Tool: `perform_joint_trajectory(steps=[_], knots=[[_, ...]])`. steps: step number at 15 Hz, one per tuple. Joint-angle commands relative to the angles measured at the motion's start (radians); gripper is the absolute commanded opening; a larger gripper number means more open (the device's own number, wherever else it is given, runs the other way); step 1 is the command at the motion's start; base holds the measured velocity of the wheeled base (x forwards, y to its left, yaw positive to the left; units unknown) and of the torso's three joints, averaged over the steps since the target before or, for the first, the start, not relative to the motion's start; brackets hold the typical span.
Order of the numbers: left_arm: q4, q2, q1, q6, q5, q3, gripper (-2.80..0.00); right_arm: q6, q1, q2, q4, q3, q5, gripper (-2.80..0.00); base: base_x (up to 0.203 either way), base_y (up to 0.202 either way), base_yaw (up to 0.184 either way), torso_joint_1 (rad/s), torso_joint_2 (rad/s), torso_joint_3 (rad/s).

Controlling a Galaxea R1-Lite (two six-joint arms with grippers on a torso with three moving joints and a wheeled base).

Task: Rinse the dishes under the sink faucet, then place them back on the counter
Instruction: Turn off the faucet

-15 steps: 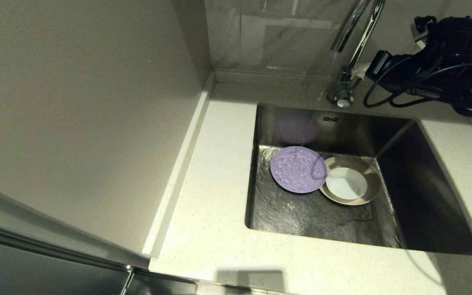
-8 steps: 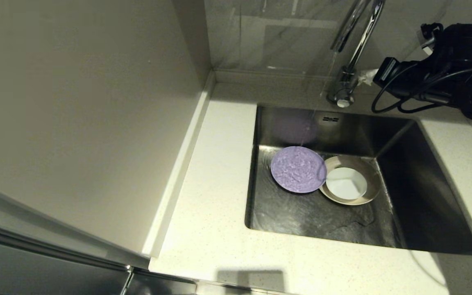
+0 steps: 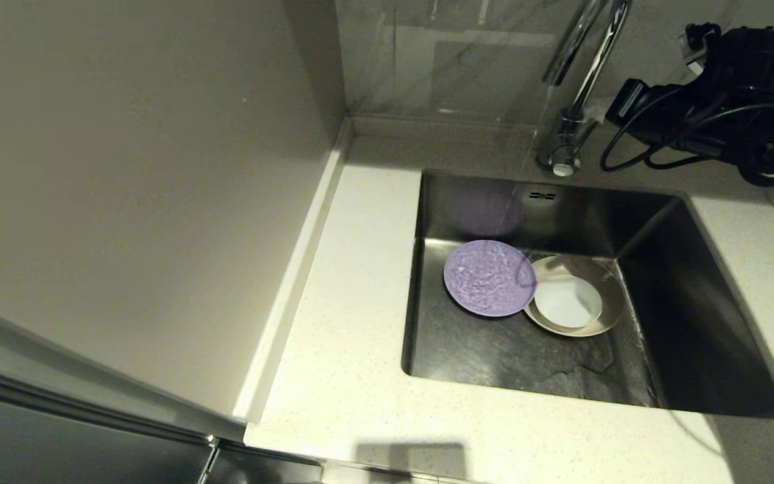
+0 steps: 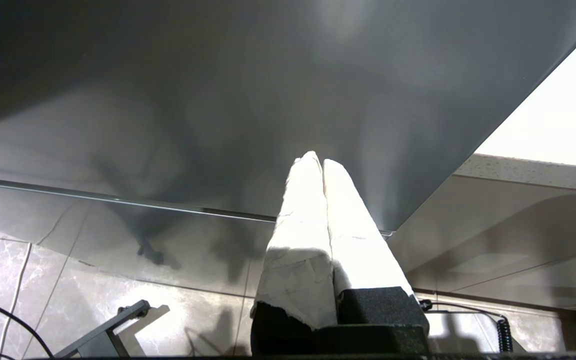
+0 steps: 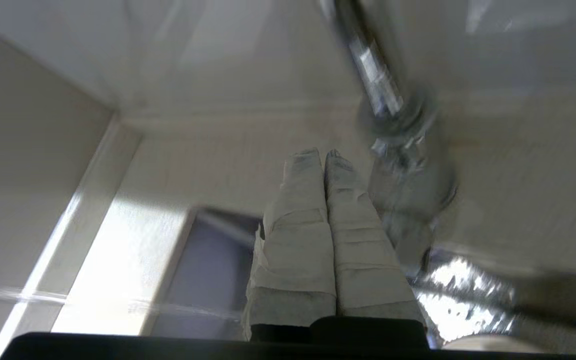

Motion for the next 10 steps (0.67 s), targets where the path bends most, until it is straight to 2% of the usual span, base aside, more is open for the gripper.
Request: perform_joint_trajectory(steps=[1,10], knots=[[-0.001,-0.003,0.000,-0.001,0.000,0.000,-2.80,0.002,0.001,0.038,0.000,-0.029,0.001,-2.80,0.000,0.000,0.000,0.000,0.00,0.000],[-0.001,-0.003,0.000,-0.001,0.000,0.000,-2.80,0.010,-0.004,0.035,-0.005,-0.026,0.004,-2.80,0.000,0.000,0.000,0.000,0.00,0.000]])
